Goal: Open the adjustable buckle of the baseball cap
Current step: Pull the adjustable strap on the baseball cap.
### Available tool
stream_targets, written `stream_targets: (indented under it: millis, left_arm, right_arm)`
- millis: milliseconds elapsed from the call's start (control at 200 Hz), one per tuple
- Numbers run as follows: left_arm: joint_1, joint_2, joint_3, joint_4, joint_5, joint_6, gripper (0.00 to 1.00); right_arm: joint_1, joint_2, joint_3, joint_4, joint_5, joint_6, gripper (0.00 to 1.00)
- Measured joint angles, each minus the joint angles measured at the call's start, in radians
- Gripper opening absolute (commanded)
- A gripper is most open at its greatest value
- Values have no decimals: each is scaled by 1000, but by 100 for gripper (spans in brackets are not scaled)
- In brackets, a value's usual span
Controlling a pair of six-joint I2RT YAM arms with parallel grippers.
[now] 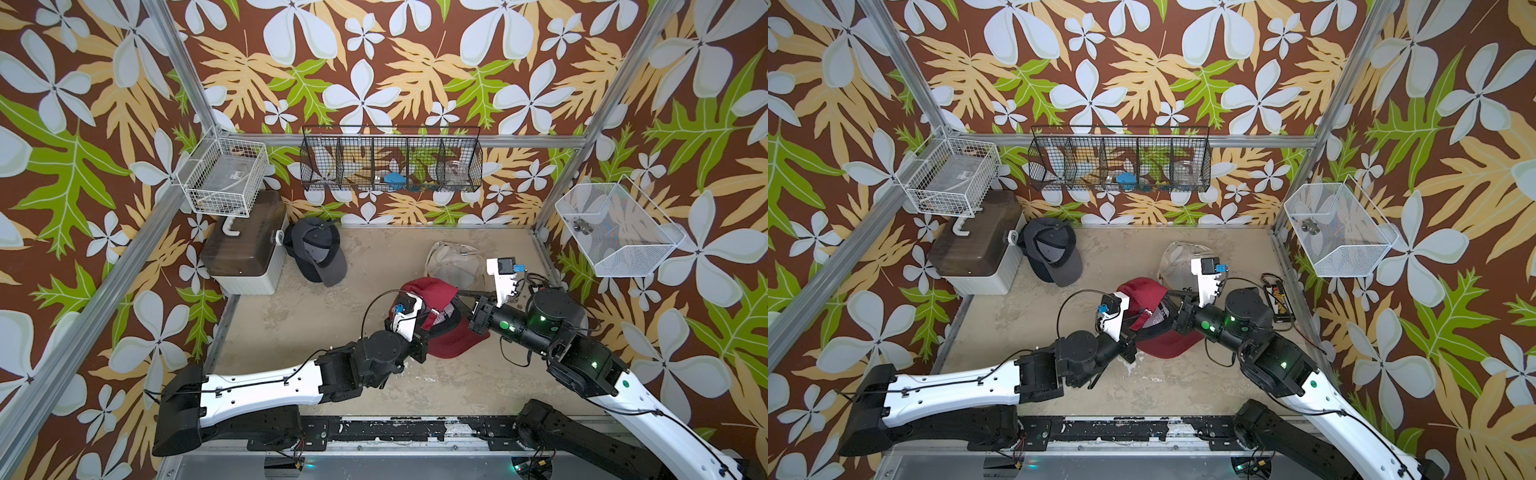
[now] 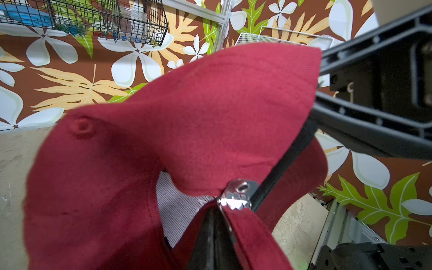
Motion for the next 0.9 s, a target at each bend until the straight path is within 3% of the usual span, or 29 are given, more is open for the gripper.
stream_targets:
  millis: [75, 185, 731, 821, 901]
  left_arm:
    - [0, -1, -1, 0, 0, 0, 32]
    - [0, -3, -10, -1, -5, -1, 40]
    - [0, 11, 8, 1, -21, 24, 39]
    - [0, 16, 11, 2, -23, 26, 37]
    - [0, 18, 11, 3, -23, 27, 28]
  right_arm:
    - [0, 3, 3, 0, 0, 0, 0]
    - [0, 6, 11, 1, 0, 0, 0]
    - [0, 4, -5, 28, -26, 12, 0]
    - [0, 3, -10, 30, -32, 21, 0]
    - [0, 1, -10, 30, -33, 23, 0]
